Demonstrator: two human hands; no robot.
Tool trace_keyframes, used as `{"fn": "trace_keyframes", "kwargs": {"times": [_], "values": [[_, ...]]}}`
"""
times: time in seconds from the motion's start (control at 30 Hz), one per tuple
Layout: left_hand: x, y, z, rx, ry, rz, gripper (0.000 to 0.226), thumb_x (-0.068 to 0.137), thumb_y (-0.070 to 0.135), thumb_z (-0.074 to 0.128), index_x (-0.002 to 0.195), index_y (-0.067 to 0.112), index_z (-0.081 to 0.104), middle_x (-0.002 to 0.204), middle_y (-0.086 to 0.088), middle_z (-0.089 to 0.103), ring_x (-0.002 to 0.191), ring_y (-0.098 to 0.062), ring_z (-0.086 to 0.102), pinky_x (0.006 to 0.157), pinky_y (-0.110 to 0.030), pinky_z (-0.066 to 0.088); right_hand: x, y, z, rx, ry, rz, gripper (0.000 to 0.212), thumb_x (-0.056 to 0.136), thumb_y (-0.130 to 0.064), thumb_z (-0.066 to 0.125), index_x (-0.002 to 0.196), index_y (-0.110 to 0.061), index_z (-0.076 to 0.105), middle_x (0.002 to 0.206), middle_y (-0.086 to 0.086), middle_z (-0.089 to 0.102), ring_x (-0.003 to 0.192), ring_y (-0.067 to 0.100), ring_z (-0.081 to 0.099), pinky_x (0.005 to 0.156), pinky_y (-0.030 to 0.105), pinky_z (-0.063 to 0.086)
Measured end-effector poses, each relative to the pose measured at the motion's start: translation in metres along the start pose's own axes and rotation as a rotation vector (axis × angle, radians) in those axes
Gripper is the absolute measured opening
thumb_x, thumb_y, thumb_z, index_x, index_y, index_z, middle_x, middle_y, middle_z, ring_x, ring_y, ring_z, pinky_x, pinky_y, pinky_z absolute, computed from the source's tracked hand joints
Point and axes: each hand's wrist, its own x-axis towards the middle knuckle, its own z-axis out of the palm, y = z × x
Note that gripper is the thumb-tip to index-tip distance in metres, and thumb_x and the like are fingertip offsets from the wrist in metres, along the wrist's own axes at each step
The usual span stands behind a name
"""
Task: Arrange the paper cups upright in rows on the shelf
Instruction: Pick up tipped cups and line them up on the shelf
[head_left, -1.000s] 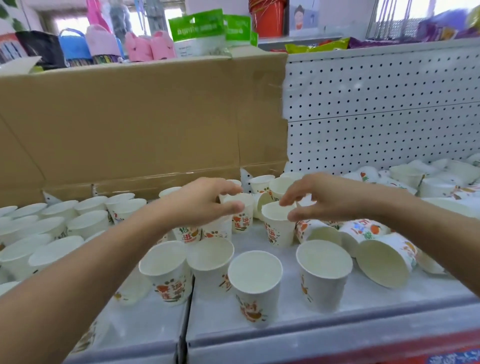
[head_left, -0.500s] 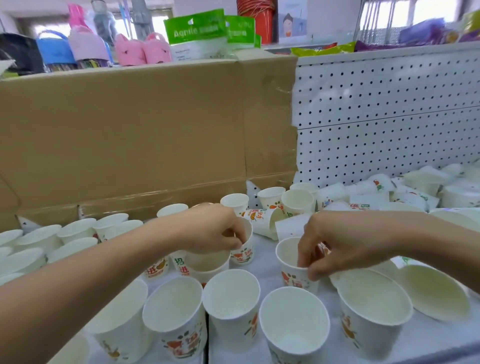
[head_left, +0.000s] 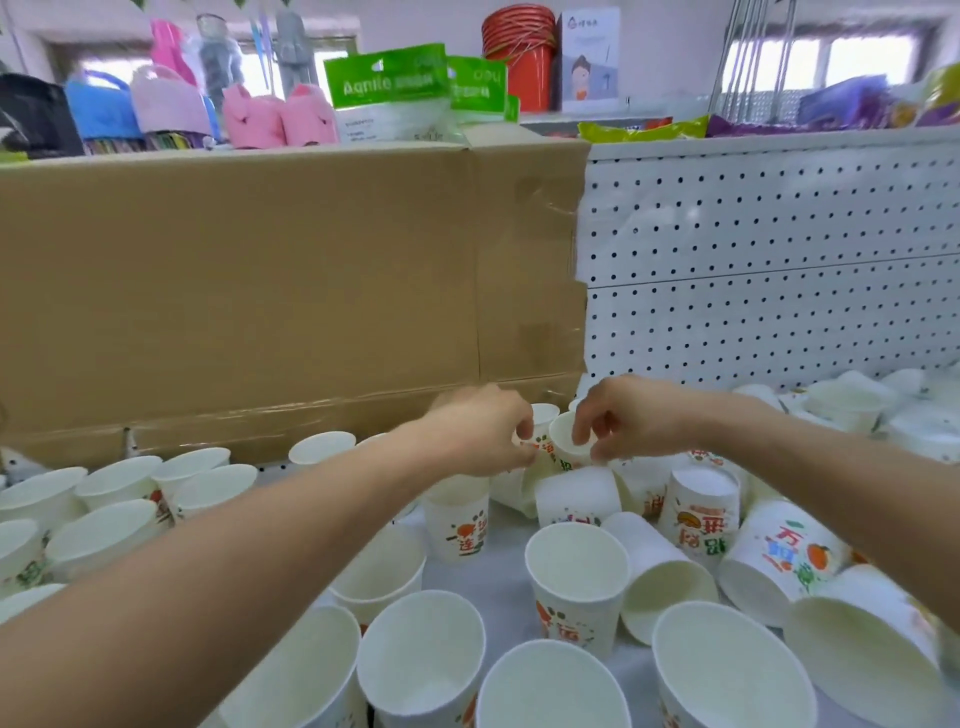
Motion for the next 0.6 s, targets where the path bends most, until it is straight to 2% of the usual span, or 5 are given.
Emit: {"fn": "trace_keyframes", "kwargs": {"times": [0.17, 0.3, 0.37, 0.43, 0.6], "values": [[0.02, 0.012, 0.012, 0.206, 0.002, -0.054, 0.031, 0.086, 0.044, 0.059, 0.107, 0.023, 0.067, 0.103, -0.001, 0.067, 0.09, -0.024, 0.061, 0.063, -0.029, 0.04, 0.007, 0.002, 0.004, -0.177, -0.006, -0.073, 0.013, 0.087, -0.025, 0.065, 0.098, -0.027, 0.071, 0.08, -0.014, 0.05, 0.076, 0.007, 0.049, 0.064, 0.021, 0.039], [0.02, 0.014, 0.01, 0.252, 0.053, -0.087, 0.016, 0.083, 0.029, 0.064, 0.094, 0.018, 0.067, 0.093, -0.003, 0.066, 0.078, -0.024, 0.057, 0.062, -0.029, 0.044, 0.004, 0.004, 0.002, -0.254, 0.021, -0.125, 0.013, 0.09, -0.025, 0.059, 0.098, -0.027, 0.07, 0.082, -0.014, 0.051, 0.078, 0.009, 0.05, 0.056, 0.019, 0.035], [0.02, 0.011, 0.006, 0.236, 0.097, -0.125, 0.004, 0.084, 0.021, 0.063, 0.086, 0.018, 0.065, 0.09, -0.003, 0.067, 0.078, -0.024, 0.059, 0.063, -0.03, 0.046, 0.0, 0.008, 0.0, -0.251, 0.042, -0.141, 0.014, 0.09, -0.025, 0.058, 0.097, -0.028, 0.07, 0.08, -0.015, 0.051, 0.08, 0.008, 0.052, 0.056, 0.019, 0.037], [0.021, 0.003, 0.001, 0.148, 0.117, -0.17, 0.008, 0.086, 0.016, 0.061, 0.08, 0.019, 0.066, 0.092, -0.003, 0.069, 0.078, -0.024, 0.061, 0.062, -0.03, 0.047, -0.003, 0.011, -0.002, -0.228, 0.05, -0.142, 0.015, 0.09, -0.025, 0.058, 0.098, -0.028, 0.071, 0.082, -0.016, 0.054, 0.081, 0.008, 0.053, 0.063, 0.022, 0.045], [0.02, -0.009, 0.009, 0.124, 0.093, -0.164, 0.017, 0.092, 0.017, 0.059, 0.101, 0.02, 0.072, 0.104, 0.001, 0.069, 0.084, -0.021, 0.062, 0.067, -0.032, 0.051, -0.013, 0.022, -0.006, -0.124, 0.075, -0.112, 0.018, 0.092, -0.026, 0.059, 0.104, -0.03, 0.07, 0.082, -0.02, 0.053, 0.076, 0.002, 0.052, 0.065, 0.021, 0.044]]}}
